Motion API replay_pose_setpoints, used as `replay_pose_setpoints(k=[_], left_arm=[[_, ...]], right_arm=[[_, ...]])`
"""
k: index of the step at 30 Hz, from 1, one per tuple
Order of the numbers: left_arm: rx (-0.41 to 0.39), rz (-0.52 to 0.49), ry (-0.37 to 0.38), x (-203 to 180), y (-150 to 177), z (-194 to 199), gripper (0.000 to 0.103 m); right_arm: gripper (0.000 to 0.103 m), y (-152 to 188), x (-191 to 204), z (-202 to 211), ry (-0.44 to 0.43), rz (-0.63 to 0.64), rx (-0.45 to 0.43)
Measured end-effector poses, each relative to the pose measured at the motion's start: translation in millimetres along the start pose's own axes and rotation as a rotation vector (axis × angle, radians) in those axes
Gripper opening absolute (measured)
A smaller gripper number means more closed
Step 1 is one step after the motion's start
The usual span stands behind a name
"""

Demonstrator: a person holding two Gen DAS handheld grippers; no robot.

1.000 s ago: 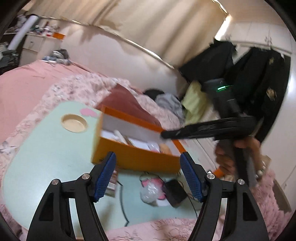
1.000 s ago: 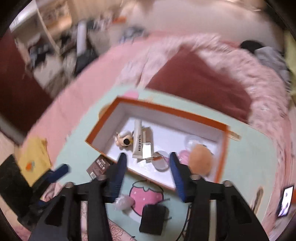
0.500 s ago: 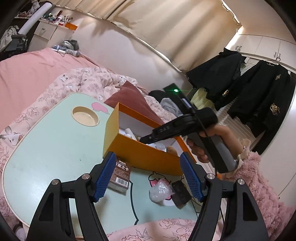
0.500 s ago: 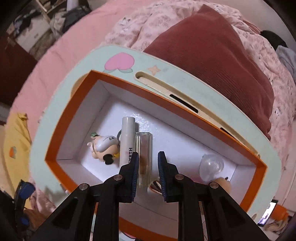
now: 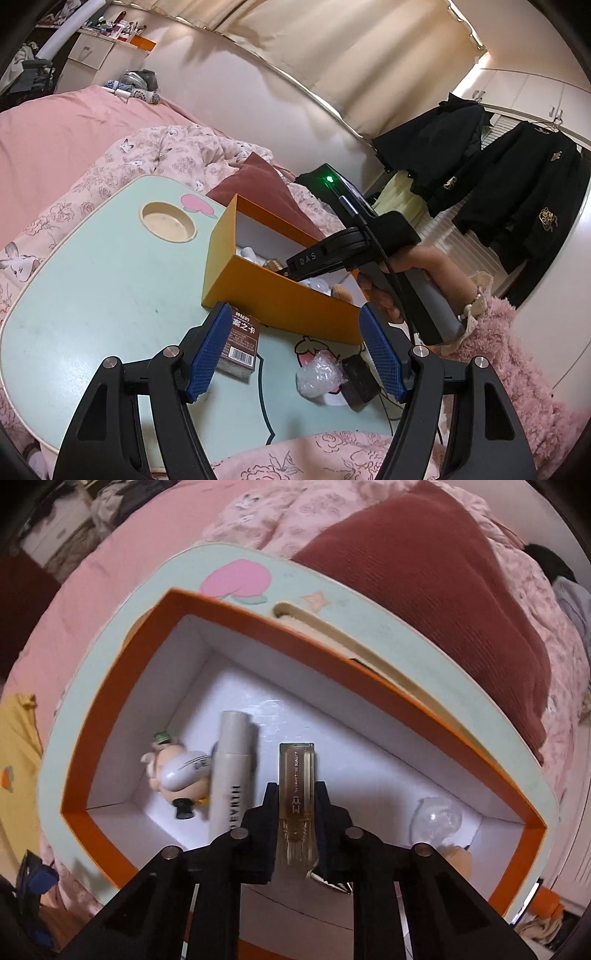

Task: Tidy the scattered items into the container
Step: 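Grasp the amber perfume bottle with the right gripper and place it on the table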

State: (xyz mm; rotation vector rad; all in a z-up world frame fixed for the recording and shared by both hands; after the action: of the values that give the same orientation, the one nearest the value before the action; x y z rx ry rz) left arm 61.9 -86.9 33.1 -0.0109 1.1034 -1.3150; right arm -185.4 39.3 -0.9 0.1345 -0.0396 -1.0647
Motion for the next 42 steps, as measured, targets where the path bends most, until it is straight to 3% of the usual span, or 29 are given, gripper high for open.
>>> replay_pose_setpoints(k=[6,10,14,17,21,30,33,36,39,41,42], left_arm=[[0.007,0.006,0.004,2,0,-1,0.071],[0.014,0.012,0.010,3,0,-3,0.071],[0.026,0.013,0.016,3,1,-7,0.071],[0.028,0.012,0.017,3,2,-7,0.071],[0.028,0.007,0.013,2,2,-7,0.071],[0.027,-0.001,0.006,1,3,-7,0.071],[0.027,-0.002,0.005,1,2,-7,0.071],[0.028,0.000,0.006,1,2,-7,0.071],[0.031,0.000,0.004,1,2,-8,0.071],[0.035,-0.003,0.001,0,3,-9,0.071],[0.035,-0.004,0.000,-1,3,-9,0.071]], right_arm=[[0.016,14,-23,33,-0.073,-0.060,-0.102],[0.016,48,-32,63,-0.137,-0.067,-0.170],[0.017,97,-36,81,-0.298,-0.104,-0.216],[0.017,136,-30,84,-0.346,-0.128,-0.259],[0.017,169,-9,51,-0.438,-0.165,-0.266],[0.017,163,8,6,-0.329,-0.239,-0.267],[0.017,161,9,8,-0.266,-0.257,-0.299],[0.018,167,5,16,-0.284,-0.288,-0.366],[0.029,186,2,26,-0.245,-0.323,-0.475],[0.055,198,6,28,-0.212,-0.343,-0.535],[0.058,205,8,27,-0.193,-0.353,-0.557]])
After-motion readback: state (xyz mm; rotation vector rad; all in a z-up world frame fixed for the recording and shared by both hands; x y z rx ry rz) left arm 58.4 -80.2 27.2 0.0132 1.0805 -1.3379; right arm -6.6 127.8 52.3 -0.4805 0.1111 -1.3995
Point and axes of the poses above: each gripper's, at about its wrist camera, not at the fingertips, and z roughly against the way its jaws point, x to its left, y to its underside, the point moved 2 cm from there along -z, roughly the way its jaws point, and after that the axes turned 15 degrees about x, right-handed, at the moved point
